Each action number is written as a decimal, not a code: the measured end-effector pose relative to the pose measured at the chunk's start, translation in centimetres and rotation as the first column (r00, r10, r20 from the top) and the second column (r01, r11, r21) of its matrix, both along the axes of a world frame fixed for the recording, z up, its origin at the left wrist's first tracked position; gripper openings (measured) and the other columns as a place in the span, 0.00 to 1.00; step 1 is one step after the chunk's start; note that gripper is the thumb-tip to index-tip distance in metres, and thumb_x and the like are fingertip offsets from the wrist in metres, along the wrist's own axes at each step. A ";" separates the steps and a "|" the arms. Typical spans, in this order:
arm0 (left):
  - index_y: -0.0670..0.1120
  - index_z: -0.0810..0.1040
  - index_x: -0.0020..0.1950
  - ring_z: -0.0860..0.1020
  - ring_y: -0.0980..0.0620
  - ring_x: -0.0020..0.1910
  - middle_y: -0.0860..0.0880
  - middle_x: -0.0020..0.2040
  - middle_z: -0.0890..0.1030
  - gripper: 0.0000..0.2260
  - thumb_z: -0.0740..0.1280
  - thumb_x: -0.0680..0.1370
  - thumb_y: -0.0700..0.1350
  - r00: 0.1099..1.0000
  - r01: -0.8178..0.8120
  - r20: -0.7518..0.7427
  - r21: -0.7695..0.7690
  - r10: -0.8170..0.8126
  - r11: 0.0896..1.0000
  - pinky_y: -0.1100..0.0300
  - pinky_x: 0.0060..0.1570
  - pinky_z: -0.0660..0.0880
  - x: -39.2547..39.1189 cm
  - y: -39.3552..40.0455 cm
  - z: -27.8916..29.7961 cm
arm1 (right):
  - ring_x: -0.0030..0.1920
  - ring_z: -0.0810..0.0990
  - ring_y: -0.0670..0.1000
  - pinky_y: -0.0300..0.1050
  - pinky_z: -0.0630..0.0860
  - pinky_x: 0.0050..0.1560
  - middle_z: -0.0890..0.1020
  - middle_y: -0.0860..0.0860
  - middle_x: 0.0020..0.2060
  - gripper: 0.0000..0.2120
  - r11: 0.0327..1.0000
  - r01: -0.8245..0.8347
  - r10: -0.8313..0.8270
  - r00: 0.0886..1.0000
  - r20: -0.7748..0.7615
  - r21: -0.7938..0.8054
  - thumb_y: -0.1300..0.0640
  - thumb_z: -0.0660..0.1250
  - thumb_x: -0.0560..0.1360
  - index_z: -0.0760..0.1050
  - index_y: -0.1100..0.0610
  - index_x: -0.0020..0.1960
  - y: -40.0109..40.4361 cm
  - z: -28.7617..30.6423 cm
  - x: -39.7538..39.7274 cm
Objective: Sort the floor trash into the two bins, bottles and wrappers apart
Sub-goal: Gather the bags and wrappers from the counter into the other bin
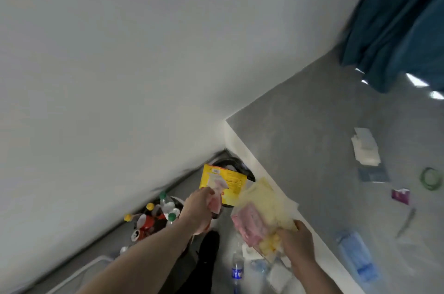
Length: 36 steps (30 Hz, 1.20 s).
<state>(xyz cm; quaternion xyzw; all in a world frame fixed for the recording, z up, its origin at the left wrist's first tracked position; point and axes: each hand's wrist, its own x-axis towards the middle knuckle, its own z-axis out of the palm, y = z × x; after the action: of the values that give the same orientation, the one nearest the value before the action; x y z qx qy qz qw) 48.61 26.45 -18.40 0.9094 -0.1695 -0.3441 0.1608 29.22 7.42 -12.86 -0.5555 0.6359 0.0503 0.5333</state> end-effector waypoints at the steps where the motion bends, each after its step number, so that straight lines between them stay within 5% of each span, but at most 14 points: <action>1: 0.58 0.73 0.49 0.81 0.51 0.47 0.58 0.48 0.80 0.13 0.65 0.67 0.44 1.000 0.025 -0.009 0.005 -0.025 1.000 0.58 0.44 0.76 1.2 -0.7 -1.8 | 0.44 0.81 0.55 0.46 0.74 0.38 0.83 0.52 0.46 0.15 1.000 -0.015 0.015 1.000 -0.010 -0.013 0.63 0.71 0.68 0.79 0.57 0.55 0.2 -1.6 1.5; 6: 0.56 0.74 0.57 0.80 0.48 0.52 0.55 0.55 0.78 0.15 0.68 0.72 0.48 0.987 0.161 0.007 -0.011 -0.161 0.987 0.58 0.49 0.75 5.6 -4.1 -12.8 | 0.46 0.80 0.56 0.48 0.74 0.44 0.82 0.51 0.47 0.18 0.997 -0.029 0.025 0.998 -0.052 -0.076 0.61 0.72 0.68 0.79 0.55 0.58 -0.1 -11.3 7.1; 11: 0.51 0.75 0.60 0.77 0.45 0.58 0.50 0.59 0.75 0.20 0.65 0.71 0.34 0.957 0.289 -0.044 0.046 -0.287 0.956 0.52 0.50 0.76 8.4 -7.5 -23.7 | 0.39 0.77 0.49 0.42 0.69 0.34 0.81 0.49 0.40 0.10 0.978 -0.088 0.080 0.996 -0.050 -0.188 0.63 0.71 0.71 0.77 0.55 0.52 -1.3 -20.2 10.6; 17: 0.50 0.73 0.63 0.73 0.46 0.63 0.50 0.63 0.73 0.22 0.75 0.72 0.37 0.928 0.371 -0.042 0.174 -0.369 0.912 0.55 0.51 0.72 9.9 -10.9 -34.3 | 0.35 0.75 0.43 0.32 0.67 0.27 0.79 0.48 0.36 0.08 0.950 -0.153 0.167 0.986 0.027 -0.271 0.64 0.68 0.73 0.74 0.53 0.47 -1.8 -28.1 13.0; 21: 0.45 0.57 0.78 0.61 0.41 0.75 0.45 0.74 0.66 0.34 0.70 0.76 0.39 0.916 0.391 -0.013 0.247 -0.400 0.887 0.48 0.65 0.71 9.6 -11.2 -39.4 | 0.36 0.79 0.43 0.33 0.73 0.30 0.81 0.44 0.36 0.07 0.917 -0.264 0.305 0.947 0.100 -0.299 0.56 0.69 0.74 0.75 0.45 0.47 -1.4 -32.0 14.9; 23: 0.46 0.53 0.80 0.63 0.41 0.74 0.45 0.75 0.65 0.34 0.66 0.78 0.43 0.908 0.409 -0.018 0.253 -0.418 0.877 0.45 0.70 0.66 9.5 -11.0 -41.2 | 0.37 0.79 0.42 0.37 0.74 0.33 0.81 0.43 0.36 0.02 0.877 -0.374 0.418 0.903 0.096 -0.301 0.48 0.67 0.75 0.77 0.42 0.48 -1.0 -34.7 16.0; 27: 0.45 0.46 0.82 0.65 0.43 0.73 0.44 0.78 0.60 0.32 0.59 0.82 0.47 0.889 0.454 -0.025 0.177 -0.457 0.873 0.47 0.72 0.65 9.7 -10.1 -44.8 | 0.36 0.75 0.40 0.37 0.69 0.34 0.79 0.41 0.36 0.10 0.787 -0.545 0.581 0.812 0.052 -0.289 0.42 0.62 0.78 0.78 0.44 0.43 -0.7 -40.3 18.4; 31: 0.49 0.55 0.81 0.65 0.44 0.75 0.45 0.78 0.63 0.24 0.56 0.85 0.50 0.864 0.501 -0.061 0.174 -0.499 0.847 0.50 0.74 0.63 10.1 -9.7 -47.6 | 0.48 0.80 0.45 0.40 0.77 0.50 0.83 0.46 0.47 0.15 0.676 -0.688 0.717 0.697 0.018 -0.265 0.45 0.60 0.78 0.83 0.51 0.52 -0.5 -46.6 20.4; 34: 0.51 0.49 0.82 0.59 0.44 0.78 0.45 0.81 0.57 0.30 0.59 0.84 0.51 0.844 0.535 -0.048 0.155 -0.534 0.831 0.49 0.78 0.57 10.4 -9.4 -49.2 | 0.55 0.80 0.50 0.43 0.76 0.58 0.83 0.49 0.54 0.15 0.563 -0.799 0.802 0.590 -0.094 -0.210 0.50 0.70 0.72 0.80 0.53 0.57 -1.2 -50.1 21.1; 36: 0.51 0.44 0.82 0.54 0.44 0.80 0.46 0.82 0.50 0.35 0.62 0.82 0.52 0.810 0.586 -0.091 0.186 -0.580 0.789 0.48 0.79 0.52 10.9 -9.0 -50.3 | 0.61 0.77 0.50 0.41 0.71 0.65 0.79 0.49 0.61 0.27 0.569 -0.811 0.802 0.583 -0.129 -0.134 0.53 0.77 0.69 0.75 0.54 0.66 -1.4 -52.5 21.0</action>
<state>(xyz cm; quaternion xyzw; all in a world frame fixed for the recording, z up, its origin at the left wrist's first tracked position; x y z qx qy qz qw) 59.47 17.42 -68.74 0.8193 -0.4028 -0.4055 -0.0454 50.24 6.00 -65.38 -0.8279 0.3287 0.2456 0.3824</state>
